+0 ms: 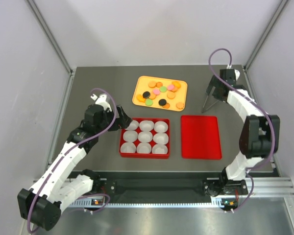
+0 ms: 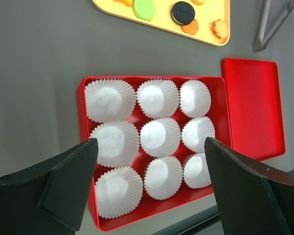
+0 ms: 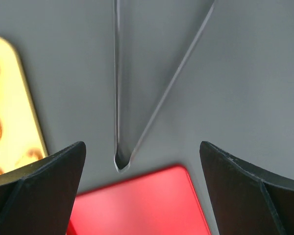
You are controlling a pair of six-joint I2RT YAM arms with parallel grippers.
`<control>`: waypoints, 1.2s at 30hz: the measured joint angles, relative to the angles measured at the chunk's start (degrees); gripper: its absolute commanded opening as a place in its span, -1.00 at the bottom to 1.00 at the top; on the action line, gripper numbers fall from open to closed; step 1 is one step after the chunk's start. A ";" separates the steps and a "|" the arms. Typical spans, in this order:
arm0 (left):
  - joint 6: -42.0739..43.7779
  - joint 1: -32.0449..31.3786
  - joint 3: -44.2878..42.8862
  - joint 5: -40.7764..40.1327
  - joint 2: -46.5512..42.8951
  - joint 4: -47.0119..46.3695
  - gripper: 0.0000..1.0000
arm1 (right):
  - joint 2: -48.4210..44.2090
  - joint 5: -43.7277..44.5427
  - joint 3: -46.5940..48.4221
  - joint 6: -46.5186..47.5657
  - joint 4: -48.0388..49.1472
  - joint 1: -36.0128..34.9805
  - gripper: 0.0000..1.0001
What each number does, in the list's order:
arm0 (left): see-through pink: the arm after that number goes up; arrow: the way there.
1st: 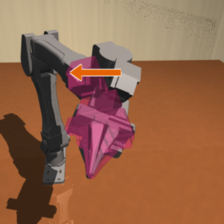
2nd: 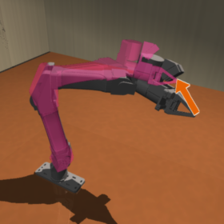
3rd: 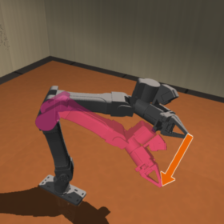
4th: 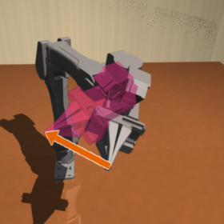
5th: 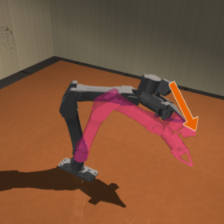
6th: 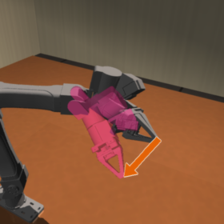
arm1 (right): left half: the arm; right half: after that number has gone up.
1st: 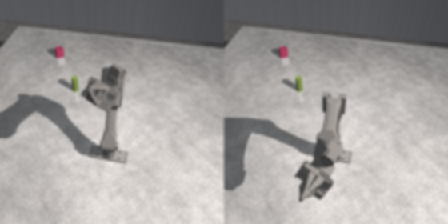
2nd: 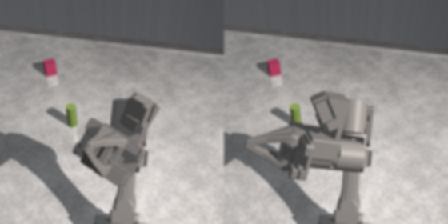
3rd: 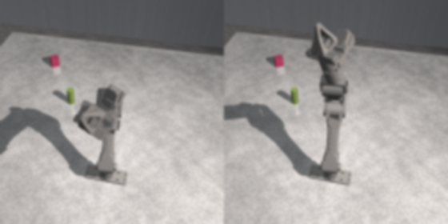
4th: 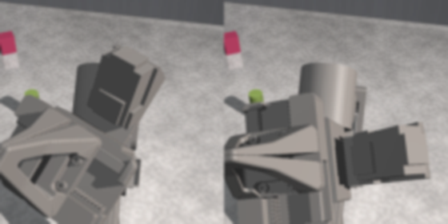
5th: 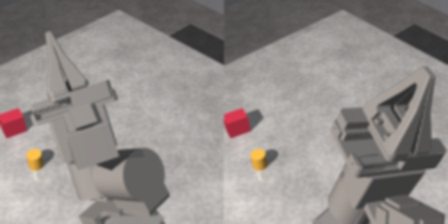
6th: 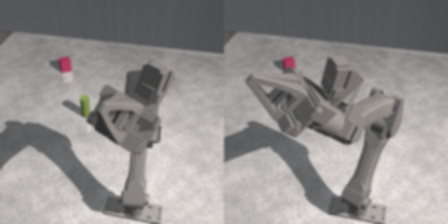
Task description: Pack the cookies
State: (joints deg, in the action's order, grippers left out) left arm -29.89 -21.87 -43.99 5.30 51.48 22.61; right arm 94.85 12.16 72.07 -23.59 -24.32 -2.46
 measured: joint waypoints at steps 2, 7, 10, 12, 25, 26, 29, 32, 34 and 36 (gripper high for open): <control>-0.02 0.00 0.22 0.48 -0.11 -0.74 0.89 | 3.85 0.20 2.99 -0.13 -0.09 0.13 0.99; -0.02 0.00 1.07 1.40 -0.57 -2.43 0.89 | 12.48 1.14 9.07 -1.84 -1.16 0.11 0.99; -0.02 0.00 1.38 1.70 -0.87 -2.49 0.89 | 15.45 2.25 10.40 -3.26 -1.60 0.11 1.00; -0.02 0.00 1.57 1.79 -1.18 -2.49 0.89 | 16.72 3.26 10.47 -4.44 -2.19 0.07 0.99; 0.00 -0.04 2.45 2.38 -2.27 -2.67 0.89 | 24.11 5.97 14.23 -9.07 -2.95 -1.31 0.96; 0.00 -0.04 2.51 2.40 -2.27 -2.69 0.89 | 24.15 6.14 14.29 -9.53 -2.95 -1.40 0.95; 0.00 -0.04 2.54 2.40 -2.27 -2.71 0.89 | 24.33 7.02 14.29 -10.75 -2.95 -1.46 0.92; 0.00 -0.04 2.54 2.40 -2.25 -2.71 0.89 | 24.39 7.80 14.29 -11.72 -2.86 -1.51 0.86; 0.00 -0.04 2.56 2.40 -2.23 -2.71 0.89 | 24.48 8.24 14.29 -12.24 -2.73 -1.51 0.82; 0.00 -0.04 2.56 2.40 -2.23 -2.71 0.89 | 24.59 8.63 14.29 -12.50 -2.64 -1.51 0.79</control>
State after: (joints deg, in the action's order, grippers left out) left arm -29.89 -21.91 -41.43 7.70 49.25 19.90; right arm 119.44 20.80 86.37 -36.10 -26.96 -3.97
